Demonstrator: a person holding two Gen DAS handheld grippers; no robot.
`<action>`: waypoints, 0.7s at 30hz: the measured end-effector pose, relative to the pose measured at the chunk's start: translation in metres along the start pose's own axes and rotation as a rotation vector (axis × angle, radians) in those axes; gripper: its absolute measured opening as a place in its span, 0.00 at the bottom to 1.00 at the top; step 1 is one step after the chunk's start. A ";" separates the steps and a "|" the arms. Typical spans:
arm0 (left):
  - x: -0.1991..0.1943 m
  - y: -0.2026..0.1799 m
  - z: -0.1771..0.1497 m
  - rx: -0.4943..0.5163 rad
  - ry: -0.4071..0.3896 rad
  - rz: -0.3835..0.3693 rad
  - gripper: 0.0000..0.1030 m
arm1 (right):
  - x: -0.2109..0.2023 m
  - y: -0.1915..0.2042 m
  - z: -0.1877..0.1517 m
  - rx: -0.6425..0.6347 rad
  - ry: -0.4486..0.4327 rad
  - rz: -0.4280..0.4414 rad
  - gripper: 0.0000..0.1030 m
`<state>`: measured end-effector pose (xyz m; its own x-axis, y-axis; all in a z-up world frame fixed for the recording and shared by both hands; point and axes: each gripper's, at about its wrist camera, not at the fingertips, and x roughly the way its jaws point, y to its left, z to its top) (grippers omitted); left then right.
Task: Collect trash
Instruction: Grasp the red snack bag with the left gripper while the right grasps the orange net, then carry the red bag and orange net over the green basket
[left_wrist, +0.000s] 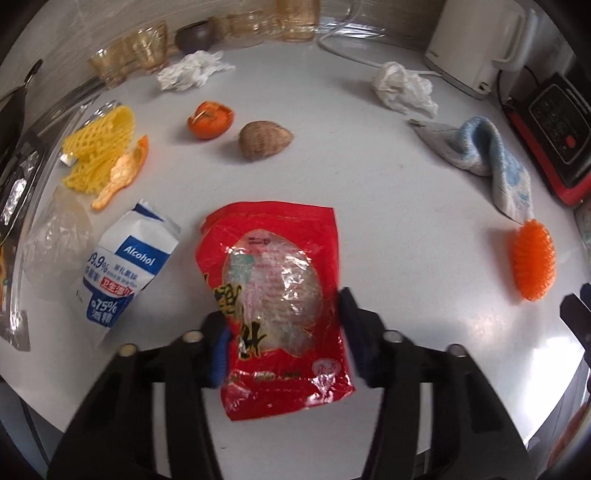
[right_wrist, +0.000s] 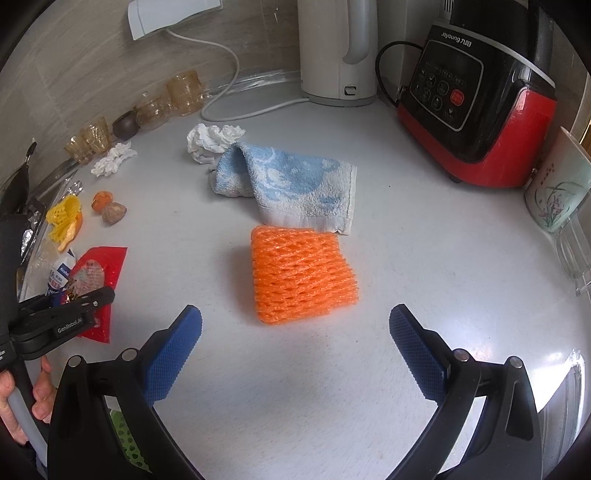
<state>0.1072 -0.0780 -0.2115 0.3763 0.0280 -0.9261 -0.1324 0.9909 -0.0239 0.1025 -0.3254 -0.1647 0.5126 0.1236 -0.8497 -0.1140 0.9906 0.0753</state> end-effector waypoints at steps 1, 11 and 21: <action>-0.001 -0.002 0.000 0.008 -0.005 -0.006 0.30 | 0.001 -0.001 0.000 0.001 0.002 0.001 0.98; -0.007 -0.007 -0.002 0.028 0.010 -0.031 0.08 | 0.026 0.000 0.015 0.008 0.016 -0.019 0.98; -0.028 -0.005 -0.010 0.025 -0.006 -0.066 0.08 | 0.057 -0.002 0.024 0.026 0.079 -0.011 0.59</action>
<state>0.0881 -0.0855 -0.1893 0.3891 -0.0371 -0.9204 -0.0845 0.9935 -0.0758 0.1527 -0.3189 -0.2008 0.4447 0.1087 -0.8891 -0.0859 0.9932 0.0785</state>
